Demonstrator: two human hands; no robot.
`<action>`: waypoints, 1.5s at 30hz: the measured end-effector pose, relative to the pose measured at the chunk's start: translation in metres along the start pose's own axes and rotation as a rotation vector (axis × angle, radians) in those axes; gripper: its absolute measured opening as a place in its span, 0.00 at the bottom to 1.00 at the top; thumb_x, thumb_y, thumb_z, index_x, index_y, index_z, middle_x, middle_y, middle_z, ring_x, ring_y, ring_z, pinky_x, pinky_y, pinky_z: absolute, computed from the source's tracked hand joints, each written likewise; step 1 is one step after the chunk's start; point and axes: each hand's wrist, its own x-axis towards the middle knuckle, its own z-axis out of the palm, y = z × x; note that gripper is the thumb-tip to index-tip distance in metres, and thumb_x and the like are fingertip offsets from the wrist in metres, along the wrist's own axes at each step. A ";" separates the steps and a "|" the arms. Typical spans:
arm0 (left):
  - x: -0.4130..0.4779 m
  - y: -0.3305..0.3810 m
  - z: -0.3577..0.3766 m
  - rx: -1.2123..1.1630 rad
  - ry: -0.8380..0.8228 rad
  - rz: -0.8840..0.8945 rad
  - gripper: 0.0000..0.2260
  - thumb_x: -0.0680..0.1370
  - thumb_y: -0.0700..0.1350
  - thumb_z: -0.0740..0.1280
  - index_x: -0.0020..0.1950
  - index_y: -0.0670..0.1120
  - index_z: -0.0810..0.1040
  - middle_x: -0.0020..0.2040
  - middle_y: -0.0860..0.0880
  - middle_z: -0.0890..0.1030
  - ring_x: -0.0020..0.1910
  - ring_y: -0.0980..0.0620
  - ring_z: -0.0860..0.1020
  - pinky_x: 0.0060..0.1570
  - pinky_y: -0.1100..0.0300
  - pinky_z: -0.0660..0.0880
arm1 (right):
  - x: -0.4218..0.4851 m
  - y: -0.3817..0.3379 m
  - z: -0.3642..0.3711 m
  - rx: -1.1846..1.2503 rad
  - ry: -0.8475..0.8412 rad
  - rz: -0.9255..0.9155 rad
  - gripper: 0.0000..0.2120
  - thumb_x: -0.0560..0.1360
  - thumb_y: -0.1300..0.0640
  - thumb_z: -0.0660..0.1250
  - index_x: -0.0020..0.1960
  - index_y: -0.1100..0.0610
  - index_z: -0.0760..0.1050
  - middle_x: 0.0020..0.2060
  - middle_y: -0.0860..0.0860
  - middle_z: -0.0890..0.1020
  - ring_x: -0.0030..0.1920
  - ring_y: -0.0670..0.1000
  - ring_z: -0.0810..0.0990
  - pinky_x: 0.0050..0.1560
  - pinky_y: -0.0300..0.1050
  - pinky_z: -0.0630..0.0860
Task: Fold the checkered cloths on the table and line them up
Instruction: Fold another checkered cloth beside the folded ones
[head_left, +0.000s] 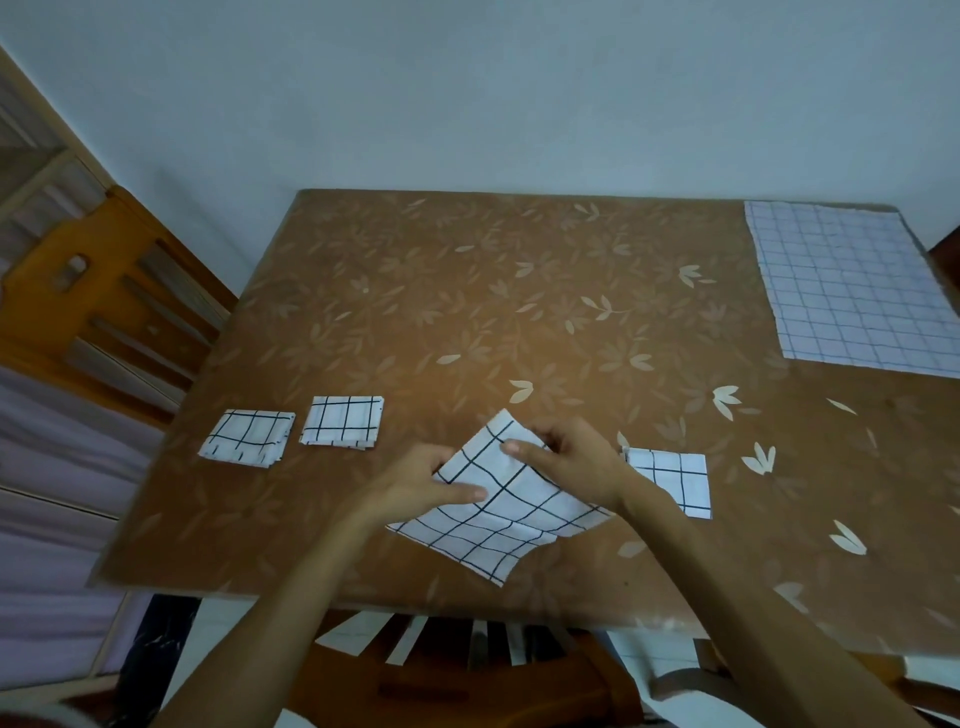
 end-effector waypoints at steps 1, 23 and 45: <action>0.001 0.000 0.000 -0.039 0.025 0.000 0.12 0.74 0.46 0.76 0.57 0.46 0.84 0.51 0.51 0.87 0.50 0.53 0.85 0.55 0.54 0.81 | 0.001 0.001 -0.001 0.041 0.036 0.035 0.14 0.76 0.42 0.69 0.41 0.52 0.79 0.31 0.48 0.79 0.31 0.44 0.76 0.35 0.40 0.71; -0.017 -0.036 -0.010 -0.391 0.081 -0.154 0.16 0.78 0.43 0.71 0.66 0.47 0.77 0.56 0.48 0.85 0.53 0.45 0.85 0.54 0.46 0.81 | -0.038 0.050 0.014 0.760 0.032 0.500 0.14 0.77 0.59 0.70 0.61 0.58 0.81 0.58 0.63 0.82 0.58 0.63 0.81 0.63 0.58 0.73; -0.015 -0.052 -0.010 -0.640 0.254 -0.113 0.07 0.75 0.35 0.71 0.51 0.42 0.84 0.52 0.39 0.83 0.52 0.42 0.83 0.48 0.51 0.82 | -0.028 0.050 0.013 0.722 0.065 0.412 0.14 0.79 0.52 0.67 0.63 0.54 0.78 0.57 0.54 0.84 0.59 0.59 0.82 0.61 0.59 0.78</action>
